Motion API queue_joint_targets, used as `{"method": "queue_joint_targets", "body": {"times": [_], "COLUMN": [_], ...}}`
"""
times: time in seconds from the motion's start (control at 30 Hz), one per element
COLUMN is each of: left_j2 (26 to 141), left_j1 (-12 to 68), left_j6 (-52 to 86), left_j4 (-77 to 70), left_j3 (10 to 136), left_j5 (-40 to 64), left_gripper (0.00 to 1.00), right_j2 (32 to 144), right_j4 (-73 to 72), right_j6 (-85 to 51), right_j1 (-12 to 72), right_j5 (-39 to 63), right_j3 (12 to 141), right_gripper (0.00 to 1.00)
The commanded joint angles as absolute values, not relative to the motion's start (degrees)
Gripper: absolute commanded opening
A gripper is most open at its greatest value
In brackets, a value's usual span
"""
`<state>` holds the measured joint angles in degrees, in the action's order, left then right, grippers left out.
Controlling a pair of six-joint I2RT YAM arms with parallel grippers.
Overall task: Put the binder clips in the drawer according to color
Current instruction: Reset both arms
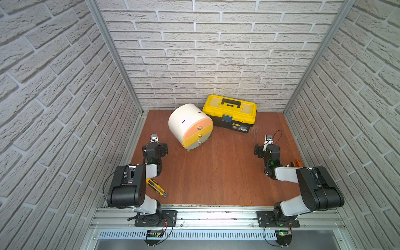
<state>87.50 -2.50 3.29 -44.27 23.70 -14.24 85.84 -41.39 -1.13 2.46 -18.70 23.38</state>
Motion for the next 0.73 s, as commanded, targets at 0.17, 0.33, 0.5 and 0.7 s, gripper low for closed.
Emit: {"method": "queue_joint_targets", "body": {"times": [0.17, 0.33, 0.5, 0.7], "left_j2": [89.06, 88.85, 88.84, 88.95], "left_j1": [-2.30, -2.33, -2.35, -2.36], "left_j6": [2.64, 2.58, 2.71, 2.68], "left_j4": [-52.15, -51.78, -51.58, -51.86], "left_j3": [21.48, 21.50, 21.61, 21.56], "left_j5": [-13.51, -13.49, -13.51, -13.54], "left_gripper": [0.99, 0.98, 0.98, 0.98], "right_j2": [85.17, 85.16, 86.48, 86.65], "right_j4": [-44.84, -44.91, -44.38, -45.36], "right_j6": [-1.77, -1.76, -1.09, -0.63], "right_j1": [2.24, 2.28, 2.14, 0.45], "right_j5": [-18.11, -18.13, -15.49, -10.11], "right_j3": [23.75, 23.73, 24.67, 24.11], "right_gripper": [0.99, 0.99, 0.99, 0.99]}}
